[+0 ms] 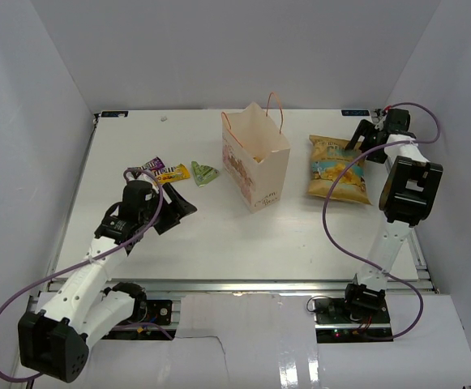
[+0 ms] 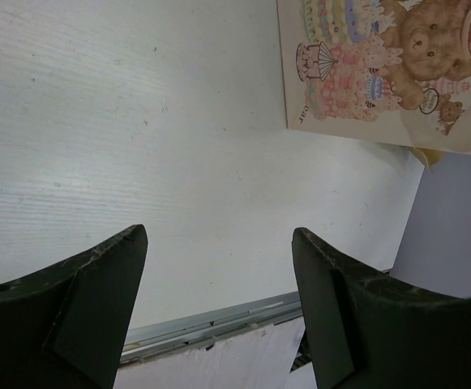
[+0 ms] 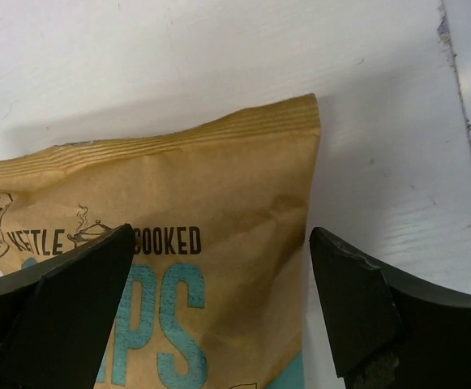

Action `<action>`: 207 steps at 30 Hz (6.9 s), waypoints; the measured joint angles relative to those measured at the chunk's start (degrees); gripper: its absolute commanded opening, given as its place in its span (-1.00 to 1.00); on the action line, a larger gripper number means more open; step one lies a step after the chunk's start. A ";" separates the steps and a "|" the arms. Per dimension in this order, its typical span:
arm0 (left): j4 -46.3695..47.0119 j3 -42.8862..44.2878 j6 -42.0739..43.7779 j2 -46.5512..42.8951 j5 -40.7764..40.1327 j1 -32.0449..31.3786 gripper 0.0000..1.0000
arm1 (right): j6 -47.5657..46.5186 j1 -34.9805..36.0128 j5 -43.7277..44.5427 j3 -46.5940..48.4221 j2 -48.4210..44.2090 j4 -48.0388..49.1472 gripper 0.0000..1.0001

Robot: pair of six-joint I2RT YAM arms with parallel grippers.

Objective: Place the snacks into the paper bag

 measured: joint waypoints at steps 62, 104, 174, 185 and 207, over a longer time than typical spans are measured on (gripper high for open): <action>23.12 20.94 11.15 25.77 19.02 -30.93 0.71 | -72.59 -1.22 -57.88 -45.90 -66.66 -39.67 -0.85; 10.82 31.52 22.25 36.17 2.49 -43.41 -0.95 | -88.00 5.79 -61.00 -43.41 -67.49 -47.10 0.84; -4.90 67.21 30.95 32.09 -52.98 -40.48 -1.00 | -44.98 2.62 -35.30 -43.23 -66.69 -0.48 0.85; -13.94 67.84 22.40 32.92 -49.62 -40.48 -1.00 | -43.89 2.60 -35.47 -44.30 -66.66 0.26 0.85; -21.64 78.03 15.02 41.59 -51.19 -37.64 -0.80 | -43.10 2.58 -35.82 -45.72 -66.62 1.66 0.84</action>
